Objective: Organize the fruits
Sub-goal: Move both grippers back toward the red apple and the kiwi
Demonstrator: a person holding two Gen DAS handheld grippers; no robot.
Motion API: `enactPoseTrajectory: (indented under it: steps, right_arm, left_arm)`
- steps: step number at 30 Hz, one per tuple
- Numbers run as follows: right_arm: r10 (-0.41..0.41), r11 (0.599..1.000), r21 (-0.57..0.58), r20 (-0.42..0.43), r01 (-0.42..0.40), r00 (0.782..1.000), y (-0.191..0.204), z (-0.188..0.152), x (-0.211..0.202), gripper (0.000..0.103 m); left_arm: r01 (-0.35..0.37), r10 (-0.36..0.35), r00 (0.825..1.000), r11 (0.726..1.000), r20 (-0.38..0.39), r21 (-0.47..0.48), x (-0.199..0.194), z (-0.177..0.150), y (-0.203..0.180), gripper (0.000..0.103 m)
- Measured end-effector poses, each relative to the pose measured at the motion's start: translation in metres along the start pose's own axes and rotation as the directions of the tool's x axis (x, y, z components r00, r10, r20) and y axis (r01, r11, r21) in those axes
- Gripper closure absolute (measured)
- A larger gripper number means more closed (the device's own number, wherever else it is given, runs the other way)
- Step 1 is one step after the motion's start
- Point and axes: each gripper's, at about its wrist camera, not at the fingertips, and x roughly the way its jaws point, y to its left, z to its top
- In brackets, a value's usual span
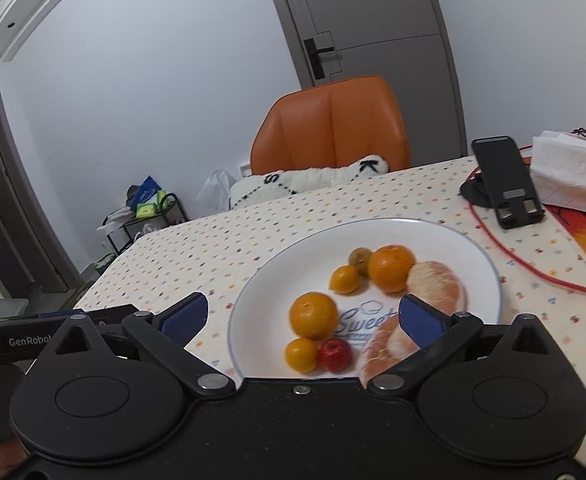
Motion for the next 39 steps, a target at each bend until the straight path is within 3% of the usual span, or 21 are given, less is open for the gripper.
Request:
enactPoseTrajectory:
  steps: [31, 39]
  right_arm:
    - [0.14, 0.978, -0.139, -0.102, -0.153, 0.985, 0.104, -0.019, 0.026, 0.0]
    - [0.164, 0.972, -0.148, -0.127, -0.182, 0.978, 0.123, -0.019, 0.041, 0.012]
  left_arm:
    - [-0.086, 0.085, 0.996, 0.991, -0.01, -0.098, -0.032, -0.02, 0.101, 0.013]
    - [-0.077, 0.076, 0.997, 0.991, -0.008, -0.107, -0.03, -0.02, 0.12, 0.013]
